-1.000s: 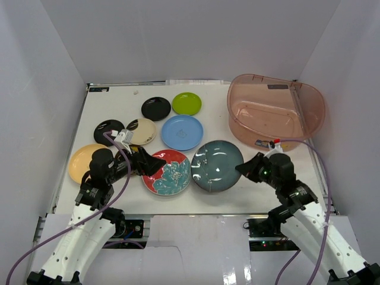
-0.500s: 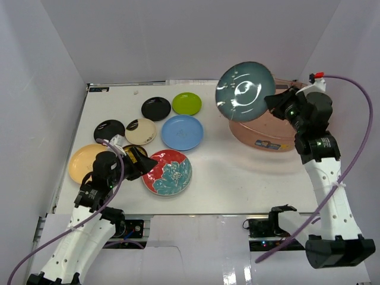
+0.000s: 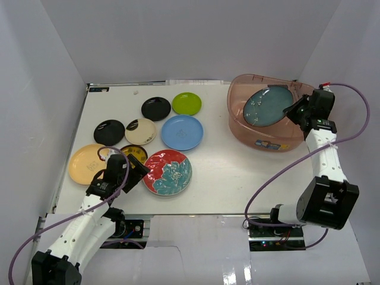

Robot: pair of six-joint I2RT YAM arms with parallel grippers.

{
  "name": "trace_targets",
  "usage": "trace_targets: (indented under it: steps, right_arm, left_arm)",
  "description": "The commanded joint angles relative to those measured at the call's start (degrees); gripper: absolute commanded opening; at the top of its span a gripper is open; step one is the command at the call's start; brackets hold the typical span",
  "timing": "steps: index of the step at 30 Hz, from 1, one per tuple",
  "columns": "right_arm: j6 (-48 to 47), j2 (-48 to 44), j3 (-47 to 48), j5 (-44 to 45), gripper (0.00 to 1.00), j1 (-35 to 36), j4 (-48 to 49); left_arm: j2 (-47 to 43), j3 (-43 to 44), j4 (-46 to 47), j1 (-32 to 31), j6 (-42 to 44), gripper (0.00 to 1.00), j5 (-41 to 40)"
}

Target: Place the plates into the plastic bin on the countertop

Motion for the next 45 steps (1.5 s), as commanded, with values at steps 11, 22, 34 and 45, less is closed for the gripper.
trace_targets:
  steps: [11,22,34,45]
  right_arm:
    - [5.83,10.62,-5.18,-4.99,0.1,0.01,19.6]
    - [5.82,6.15,-10.36,-2.08,0.98,-0.07,16.79]
    - [4.85,-18.95,-21.59,-10.42,0.9,5.09,16.86]
    - [10.64,-39.2,-45.94,-16.94,0.9,36.71,17.57]
  left_arm:
    - [9.26,-8.95,17.01,0.32,-1.51,0.89,-0.21]
    - [9.44,-16.25,27.57,0.32,-0.28,0.71,5.6]
    - [6.36,-19.51,30.12,0.32,0.16,0.27,7.27]
    - [-3.3,-19.95,32.49,0.32,1.92,0.0,17.71]
